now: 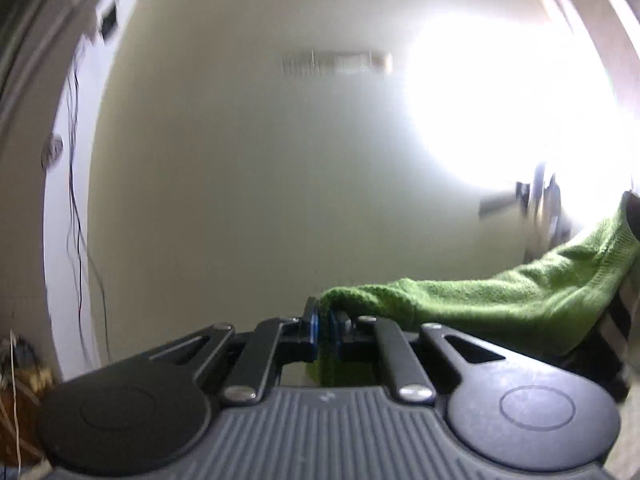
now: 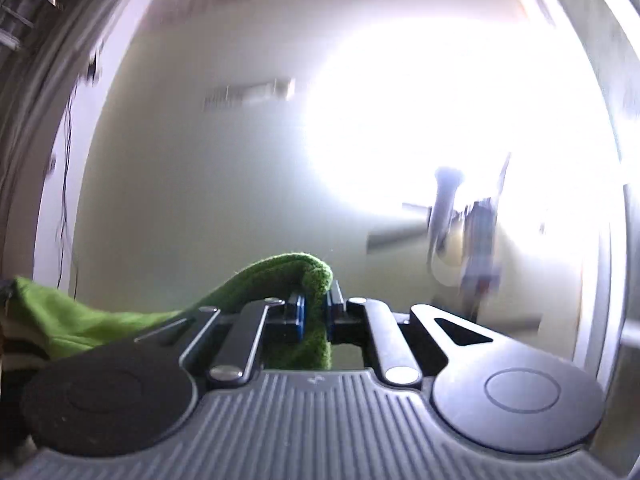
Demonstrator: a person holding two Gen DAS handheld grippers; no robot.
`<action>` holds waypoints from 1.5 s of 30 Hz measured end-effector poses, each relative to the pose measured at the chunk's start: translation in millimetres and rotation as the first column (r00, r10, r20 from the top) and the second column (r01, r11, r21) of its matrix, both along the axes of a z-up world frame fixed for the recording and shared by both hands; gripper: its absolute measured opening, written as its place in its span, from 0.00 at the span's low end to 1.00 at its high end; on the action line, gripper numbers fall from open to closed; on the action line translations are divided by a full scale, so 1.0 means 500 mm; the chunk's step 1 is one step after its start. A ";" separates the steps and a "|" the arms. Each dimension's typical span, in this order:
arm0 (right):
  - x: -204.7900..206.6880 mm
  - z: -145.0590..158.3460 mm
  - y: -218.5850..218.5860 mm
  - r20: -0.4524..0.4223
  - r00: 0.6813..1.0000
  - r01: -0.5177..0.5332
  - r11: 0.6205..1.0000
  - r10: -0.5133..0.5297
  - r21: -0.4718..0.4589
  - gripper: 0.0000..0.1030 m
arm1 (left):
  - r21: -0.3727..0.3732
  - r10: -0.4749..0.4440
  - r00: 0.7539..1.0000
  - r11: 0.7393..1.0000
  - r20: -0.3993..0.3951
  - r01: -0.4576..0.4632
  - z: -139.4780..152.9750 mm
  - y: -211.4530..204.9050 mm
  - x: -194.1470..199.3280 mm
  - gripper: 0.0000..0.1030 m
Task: Fold small clothes
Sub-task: 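Grasp the green yoke edge with both grippers and lift the sweater up, then lower the sweater flat onto the bed and open both grippers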
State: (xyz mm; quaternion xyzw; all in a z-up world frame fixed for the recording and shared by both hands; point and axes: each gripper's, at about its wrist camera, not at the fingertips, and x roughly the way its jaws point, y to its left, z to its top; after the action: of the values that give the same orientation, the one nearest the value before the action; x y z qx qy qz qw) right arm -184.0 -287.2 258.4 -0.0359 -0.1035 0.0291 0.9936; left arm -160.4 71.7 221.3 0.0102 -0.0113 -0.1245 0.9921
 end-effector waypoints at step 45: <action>0.308 -0.545 -0.176 -0.771 0.634 0.167 0.984 -0.056 0.065 0.84 | 0.343 -0.019 0.863 0.913 -0.506 0.221 -0.408 -0.236 0.256 0.28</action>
State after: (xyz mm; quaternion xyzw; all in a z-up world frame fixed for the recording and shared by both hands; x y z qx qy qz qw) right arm -29.9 -375.2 -14.0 0.0383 0.3275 -0.0267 0.9437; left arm -32.2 -46.2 17.3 0.1745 0.2658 -0.1855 0.9298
